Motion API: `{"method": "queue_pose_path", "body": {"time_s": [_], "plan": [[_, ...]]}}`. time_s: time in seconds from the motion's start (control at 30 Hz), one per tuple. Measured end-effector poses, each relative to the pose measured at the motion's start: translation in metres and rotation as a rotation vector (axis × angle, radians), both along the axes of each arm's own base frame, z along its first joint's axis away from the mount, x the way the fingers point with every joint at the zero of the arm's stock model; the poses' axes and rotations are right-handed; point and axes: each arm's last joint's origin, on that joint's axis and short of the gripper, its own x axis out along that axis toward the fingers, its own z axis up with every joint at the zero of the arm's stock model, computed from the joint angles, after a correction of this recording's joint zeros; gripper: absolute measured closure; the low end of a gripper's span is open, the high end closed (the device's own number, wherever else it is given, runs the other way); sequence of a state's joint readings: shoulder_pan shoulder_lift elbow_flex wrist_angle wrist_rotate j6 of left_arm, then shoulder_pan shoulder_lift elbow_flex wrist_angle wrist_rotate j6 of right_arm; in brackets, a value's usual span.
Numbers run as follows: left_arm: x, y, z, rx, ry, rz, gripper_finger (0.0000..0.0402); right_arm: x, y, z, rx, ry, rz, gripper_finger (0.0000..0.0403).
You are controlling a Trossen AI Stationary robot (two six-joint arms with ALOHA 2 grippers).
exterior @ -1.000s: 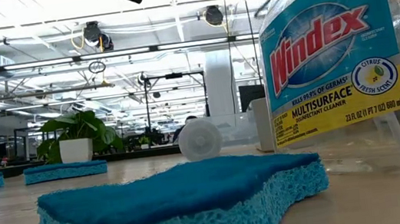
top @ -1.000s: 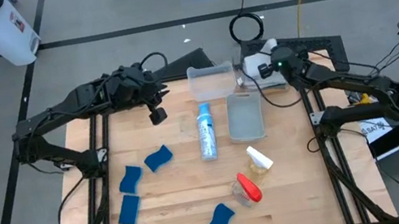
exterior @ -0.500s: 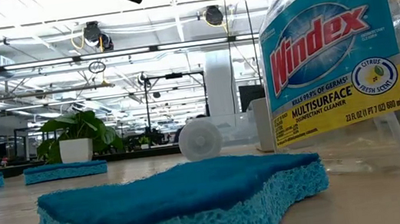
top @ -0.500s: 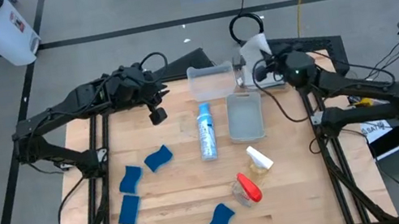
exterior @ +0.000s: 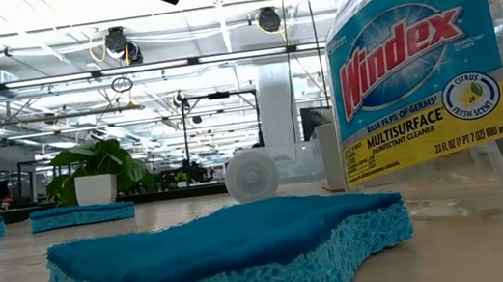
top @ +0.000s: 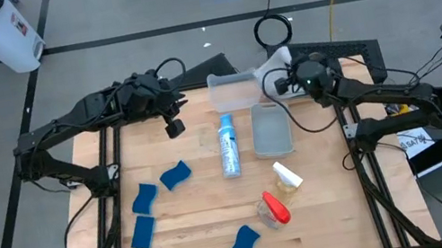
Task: Pick & Place Kitchen Items
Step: Put the gray towel into the transparent bin
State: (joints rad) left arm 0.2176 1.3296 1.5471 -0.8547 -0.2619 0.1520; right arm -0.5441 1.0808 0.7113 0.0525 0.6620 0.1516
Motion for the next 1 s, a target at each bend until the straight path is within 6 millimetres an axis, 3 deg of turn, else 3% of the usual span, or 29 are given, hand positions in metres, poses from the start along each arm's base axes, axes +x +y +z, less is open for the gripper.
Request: {"method": "queue_pose_path", "body": {"time_s": [0.73,1.0], "plan": [[0.000,0.000,0.000,0.000,0.000,-0.001,0.0334,-0.026,-0.007,-0.021,0.098,0.219,-0.255,0.0398],[0.000,0.000,0.000,0.000,0.000,-0.001,0.0334,-0.041,-0.011,-0.049,0.170,0.197,-0.288,0.0397]]}}
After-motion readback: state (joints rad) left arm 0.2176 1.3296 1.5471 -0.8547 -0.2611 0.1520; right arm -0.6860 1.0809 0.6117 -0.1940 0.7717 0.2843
